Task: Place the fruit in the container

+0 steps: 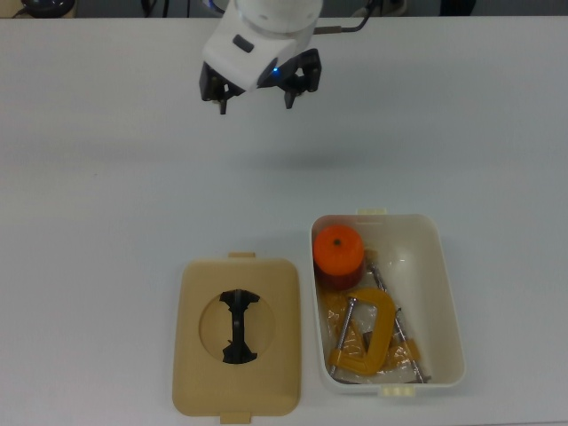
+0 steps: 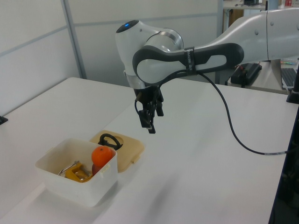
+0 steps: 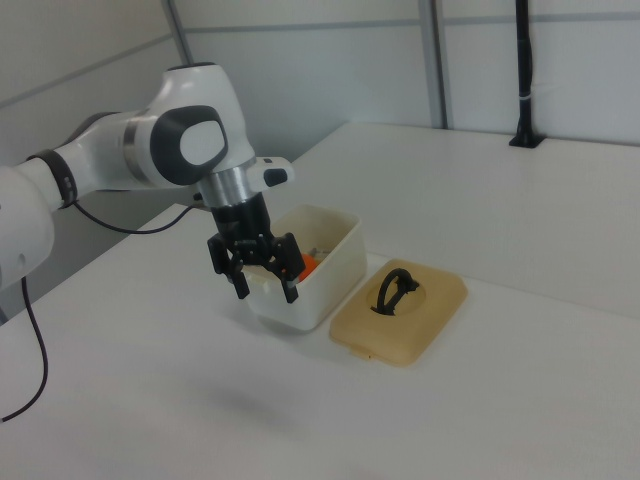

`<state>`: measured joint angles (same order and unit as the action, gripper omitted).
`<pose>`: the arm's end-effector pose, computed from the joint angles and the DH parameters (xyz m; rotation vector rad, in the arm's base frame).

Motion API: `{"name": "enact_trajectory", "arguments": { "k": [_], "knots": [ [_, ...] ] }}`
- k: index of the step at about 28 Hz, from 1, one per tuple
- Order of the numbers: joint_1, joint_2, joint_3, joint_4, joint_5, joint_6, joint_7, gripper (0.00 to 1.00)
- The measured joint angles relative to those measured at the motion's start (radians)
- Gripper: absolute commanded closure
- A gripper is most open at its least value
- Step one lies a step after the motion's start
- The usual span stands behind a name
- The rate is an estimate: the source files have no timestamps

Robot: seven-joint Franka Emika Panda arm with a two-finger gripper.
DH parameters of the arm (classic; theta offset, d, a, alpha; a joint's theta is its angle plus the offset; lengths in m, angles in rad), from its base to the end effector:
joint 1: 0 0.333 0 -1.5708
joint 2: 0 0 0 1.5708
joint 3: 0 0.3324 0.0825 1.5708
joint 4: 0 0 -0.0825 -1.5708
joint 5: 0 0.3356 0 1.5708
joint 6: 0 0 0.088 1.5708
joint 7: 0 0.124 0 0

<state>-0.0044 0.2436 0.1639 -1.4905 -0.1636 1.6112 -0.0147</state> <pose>0.5739 0.0618 0.5311 2.9922 0.2824 -0.1659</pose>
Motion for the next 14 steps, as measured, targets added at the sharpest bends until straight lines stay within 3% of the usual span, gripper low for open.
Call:
{"name": "enact_trajectory", "arguments": {
  "k": [14],
  "knots": [
    [-0.065,0.009,-0.001,-0.008,0.043,0.001,-0.022,0.0]
  ]
}}
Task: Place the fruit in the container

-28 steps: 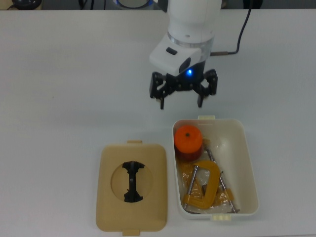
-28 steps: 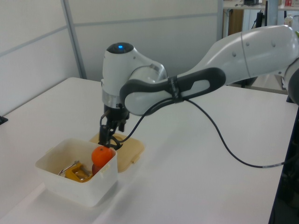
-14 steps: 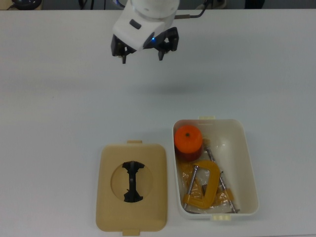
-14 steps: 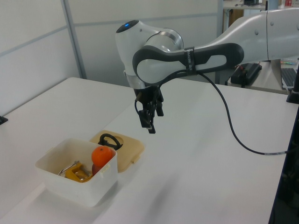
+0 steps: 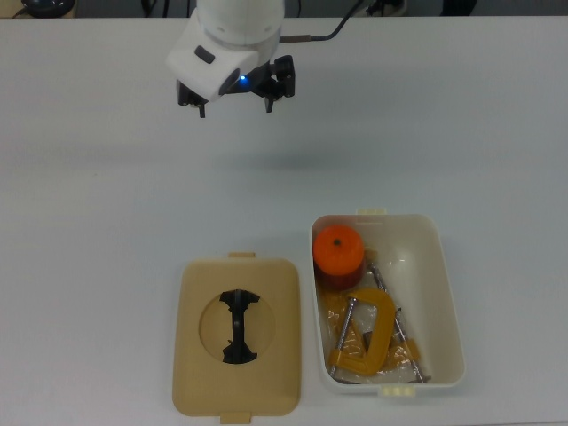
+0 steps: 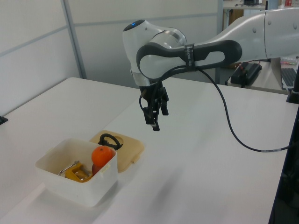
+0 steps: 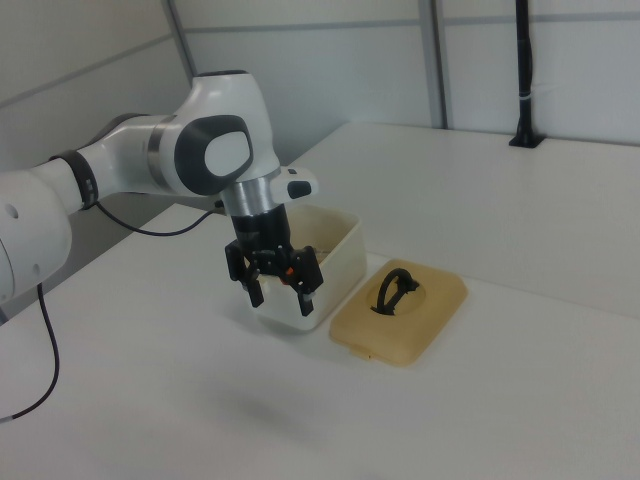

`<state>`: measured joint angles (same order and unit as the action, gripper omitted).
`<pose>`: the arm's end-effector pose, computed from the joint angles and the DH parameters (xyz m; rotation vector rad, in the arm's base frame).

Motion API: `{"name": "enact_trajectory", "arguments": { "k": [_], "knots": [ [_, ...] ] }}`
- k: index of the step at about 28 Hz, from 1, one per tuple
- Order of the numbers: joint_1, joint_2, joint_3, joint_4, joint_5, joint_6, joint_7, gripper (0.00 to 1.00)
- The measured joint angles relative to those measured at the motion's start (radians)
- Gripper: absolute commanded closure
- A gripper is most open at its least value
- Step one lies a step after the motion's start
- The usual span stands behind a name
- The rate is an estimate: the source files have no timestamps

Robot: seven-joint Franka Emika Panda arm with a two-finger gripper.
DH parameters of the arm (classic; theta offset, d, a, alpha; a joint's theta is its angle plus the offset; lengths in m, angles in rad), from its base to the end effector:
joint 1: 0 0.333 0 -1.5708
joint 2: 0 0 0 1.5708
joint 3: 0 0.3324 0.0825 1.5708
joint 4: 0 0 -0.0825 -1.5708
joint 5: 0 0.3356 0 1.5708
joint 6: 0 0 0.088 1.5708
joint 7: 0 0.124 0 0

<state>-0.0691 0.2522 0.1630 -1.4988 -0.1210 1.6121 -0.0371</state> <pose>0.5770 0.0291 0.5223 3.0438 0.2163 -0.2035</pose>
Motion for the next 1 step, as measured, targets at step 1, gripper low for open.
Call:
{"name": "enact_trajectory", "arguments": {
  "k": [1],
  "knots": [
    [-0.006,0.0,0.0,0.0,0.002,0.0,-0.001,0.0]
  ]
}}
